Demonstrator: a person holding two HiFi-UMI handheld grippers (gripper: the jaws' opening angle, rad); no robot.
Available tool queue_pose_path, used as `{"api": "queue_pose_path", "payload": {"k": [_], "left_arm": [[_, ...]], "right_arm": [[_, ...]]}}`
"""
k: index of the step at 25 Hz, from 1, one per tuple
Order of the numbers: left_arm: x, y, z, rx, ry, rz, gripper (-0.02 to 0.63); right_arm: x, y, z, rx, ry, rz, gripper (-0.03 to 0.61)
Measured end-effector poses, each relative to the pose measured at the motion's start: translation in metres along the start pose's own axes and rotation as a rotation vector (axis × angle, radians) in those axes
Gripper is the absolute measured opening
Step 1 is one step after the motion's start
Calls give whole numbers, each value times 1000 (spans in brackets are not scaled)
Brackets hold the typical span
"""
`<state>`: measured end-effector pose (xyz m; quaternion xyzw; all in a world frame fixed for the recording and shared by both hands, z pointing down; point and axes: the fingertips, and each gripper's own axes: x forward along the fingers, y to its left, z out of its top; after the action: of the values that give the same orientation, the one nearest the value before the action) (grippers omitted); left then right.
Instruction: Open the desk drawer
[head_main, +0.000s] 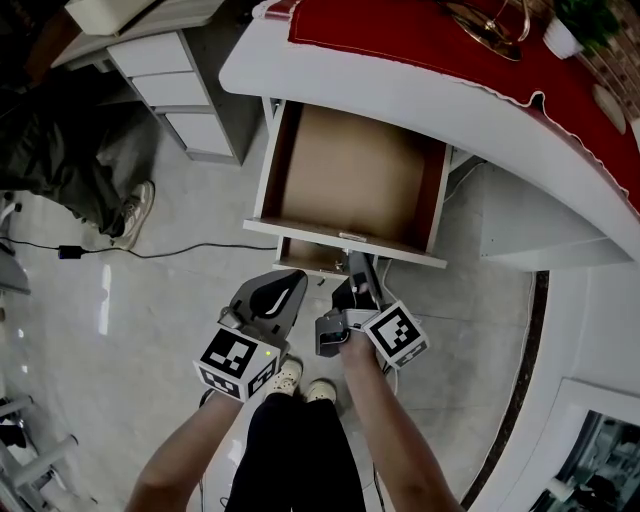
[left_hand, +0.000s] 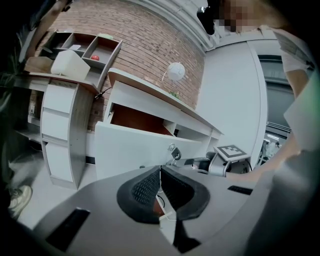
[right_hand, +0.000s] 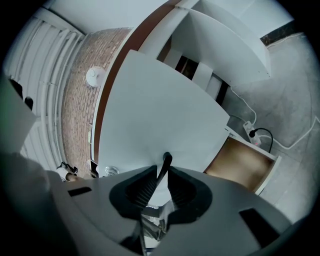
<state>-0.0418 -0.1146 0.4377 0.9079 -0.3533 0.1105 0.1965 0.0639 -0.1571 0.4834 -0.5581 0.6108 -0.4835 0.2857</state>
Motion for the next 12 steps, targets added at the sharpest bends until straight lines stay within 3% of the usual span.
{"api": "queue_pose_path", "payload": {"k": [12], "left_arm": [[4, -9, -3, 10, 19, -7, 12]], "right_arm": [[-2, -22, -11, -98, 62, -116, 66]]}}
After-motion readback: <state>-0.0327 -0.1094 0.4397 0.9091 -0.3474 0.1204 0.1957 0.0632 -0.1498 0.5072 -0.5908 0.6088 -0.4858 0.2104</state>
